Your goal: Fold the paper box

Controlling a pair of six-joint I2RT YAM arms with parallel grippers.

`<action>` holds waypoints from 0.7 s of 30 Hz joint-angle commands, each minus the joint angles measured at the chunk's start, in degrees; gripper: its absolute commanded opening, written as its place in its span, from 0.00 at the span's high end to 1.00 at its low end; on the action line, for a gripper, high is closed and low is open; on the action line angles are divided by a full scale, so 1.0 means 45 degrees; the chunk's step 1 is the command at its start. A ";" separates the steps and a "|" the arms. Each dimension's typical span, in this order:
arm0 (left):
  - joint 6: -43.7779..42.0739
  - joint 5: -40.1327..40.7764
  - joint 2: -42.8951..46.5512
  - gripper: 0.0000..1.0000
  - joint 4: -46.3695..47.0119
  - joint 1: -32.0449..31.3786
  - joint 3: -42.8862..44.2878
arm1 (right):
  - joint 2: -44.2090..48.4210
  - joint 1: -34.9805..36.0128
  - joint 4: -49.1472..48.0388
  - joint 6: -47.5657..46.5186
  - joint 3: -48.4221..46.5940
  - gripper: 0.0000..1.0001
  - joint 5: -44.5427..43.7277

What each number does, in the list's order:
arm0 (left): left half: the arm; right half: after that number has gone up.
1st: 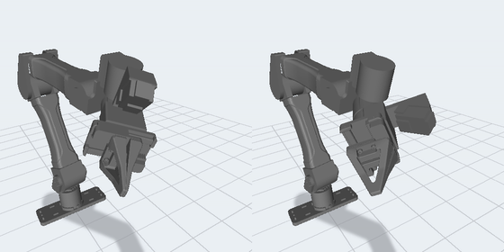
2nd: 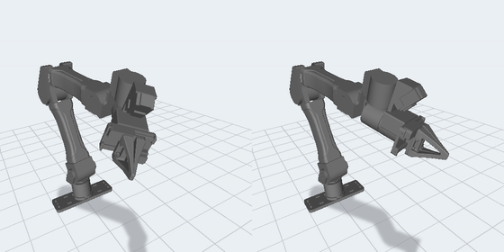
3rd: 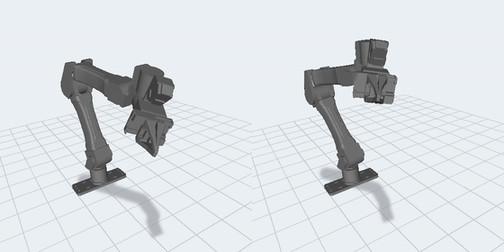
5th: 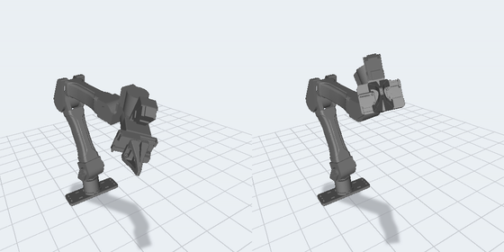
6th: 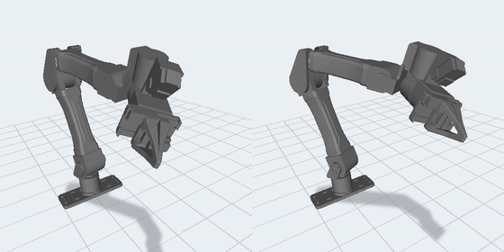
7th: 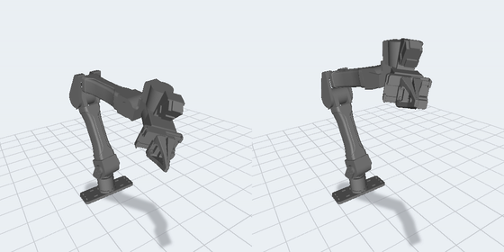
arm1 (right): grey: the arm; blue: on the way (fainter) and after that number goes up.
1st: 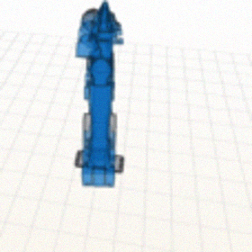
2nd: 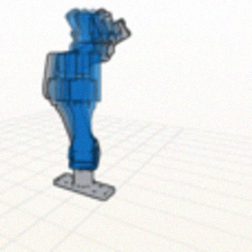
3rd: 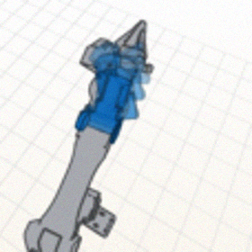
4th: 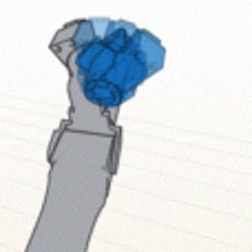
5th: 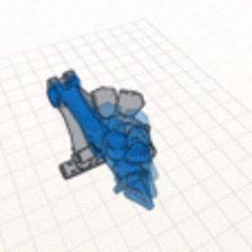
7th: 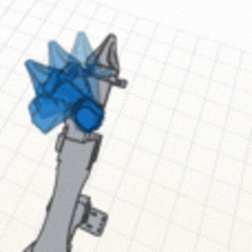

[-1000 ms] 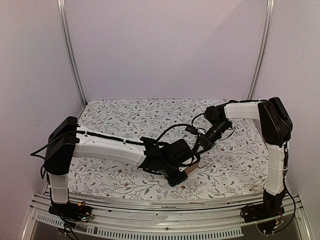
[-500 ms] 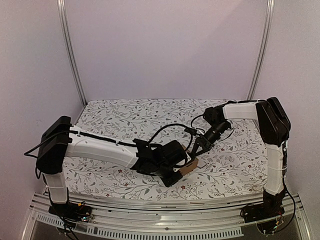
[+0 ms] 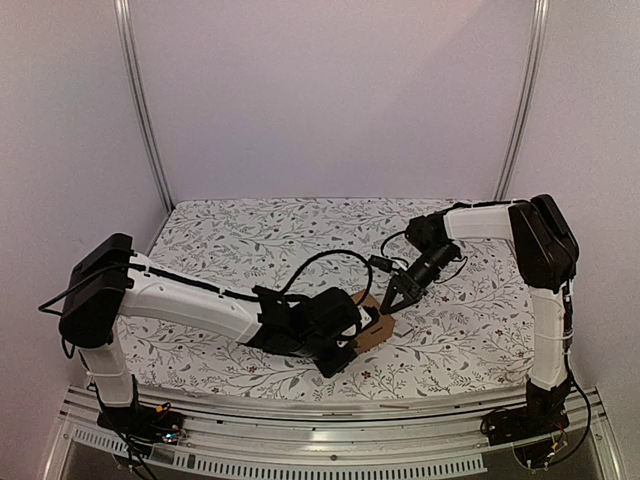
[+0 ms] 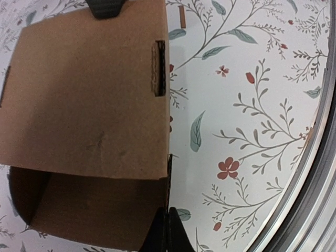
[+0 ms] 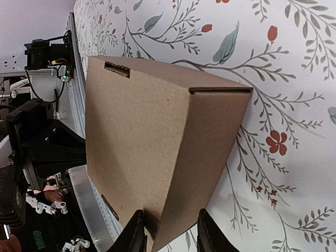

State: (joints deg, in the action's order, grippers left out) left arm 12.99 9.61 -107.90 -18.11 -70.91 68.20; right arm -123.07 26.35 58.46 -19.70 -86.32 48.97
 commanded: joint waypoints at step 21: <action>-0.0042 -0.0300 -0.0399 0.91 0.0579 0.0221 -0.0060 | -0.0678 -0.0007 -0.0368 0.0004 0.0140 0.69 -0.1981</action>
State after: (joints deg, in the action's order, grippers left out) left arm 13.10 9.10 -108.01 -12.82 -70.85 66.08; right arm -123.13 26.35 58.48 -19.51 -86.32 49.04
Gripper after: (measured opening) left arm 0.092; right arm 0.312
